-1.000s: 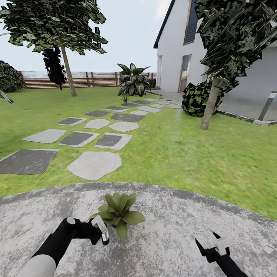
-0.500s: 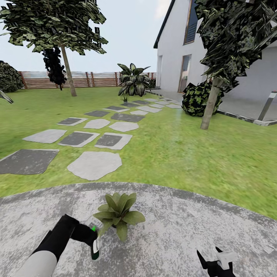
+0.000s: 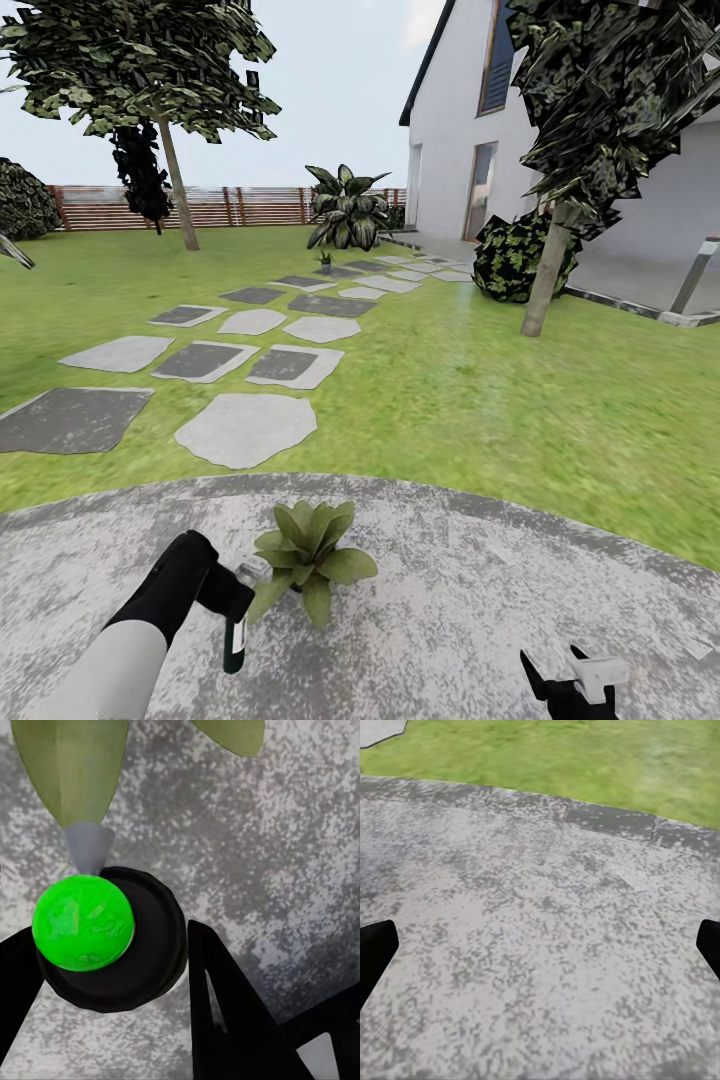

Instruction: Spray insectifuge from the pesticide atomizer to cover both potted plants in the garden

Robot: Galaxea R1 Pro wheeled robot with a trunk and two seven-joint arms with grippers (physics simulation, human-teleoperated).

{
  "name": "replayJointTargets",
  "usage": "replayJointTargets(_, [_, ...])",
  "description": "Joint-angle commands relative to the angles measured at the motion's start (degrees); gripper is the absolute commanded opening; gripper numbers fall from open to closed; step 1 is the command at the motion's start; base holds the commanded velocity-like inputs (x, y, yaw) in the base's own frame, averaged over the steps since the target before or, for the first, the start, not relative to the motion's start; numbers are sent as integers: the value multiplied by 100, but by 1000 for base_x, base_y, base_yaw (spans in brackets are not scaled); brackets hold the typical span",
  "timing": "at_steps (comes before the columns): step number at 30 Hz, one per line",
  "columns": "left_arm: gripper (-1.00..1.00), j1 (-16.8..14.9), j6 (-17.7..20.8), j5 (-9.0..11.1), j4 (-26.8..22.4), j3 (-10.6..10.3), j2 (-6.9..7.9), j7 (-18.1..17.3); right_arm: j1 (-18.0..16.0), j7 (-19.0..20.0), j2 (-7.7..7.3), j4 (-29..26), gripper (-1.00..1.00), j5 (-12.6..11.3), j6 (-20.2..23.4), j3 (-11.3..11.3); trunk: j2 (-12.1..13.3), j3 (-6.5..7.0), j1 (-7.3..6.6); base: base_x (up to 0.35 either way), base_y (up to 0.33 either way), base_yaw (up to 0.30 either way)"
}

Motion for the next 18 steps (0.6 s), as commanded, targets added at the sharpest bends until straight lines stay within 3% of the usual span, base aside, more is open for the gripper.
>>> replayJointTargets(1, [-100, -6, 24, -49, -6, -20, 5, -50, -8, 44, 9, -2, 100, 32, -22, -49, -3, -5, -1, 30, 16, 0])
replayJointTargets(6, [-100, 8, 26, -99, 3, -116, 10, -50, -8, 42, 27, 0, 100, 32, -25, -50, -3, -5, -1, 176, 169, 0])
replayJointTargets(12, [-100, 35, 25, -493, 21, -115, 9, -64, -8, 42, 37, 1, 100, 32, -29, -49, -3, -5, -1, 45, 61, -109])
replayJointTargets(16, [-100, 22, 25, -527, 75, -128, 3, -87, -8, 42, 37, 5, 100, 32, -31, -49, -3, -5, -1, 2, 2, -195])
replayJointTargets(18, [-100, -6, 31, -514, 80, -242, -12, -101, -8, 42, 37, 9, 100, 32, -29, -49, -3, -5, -1, 0, 0, -26])
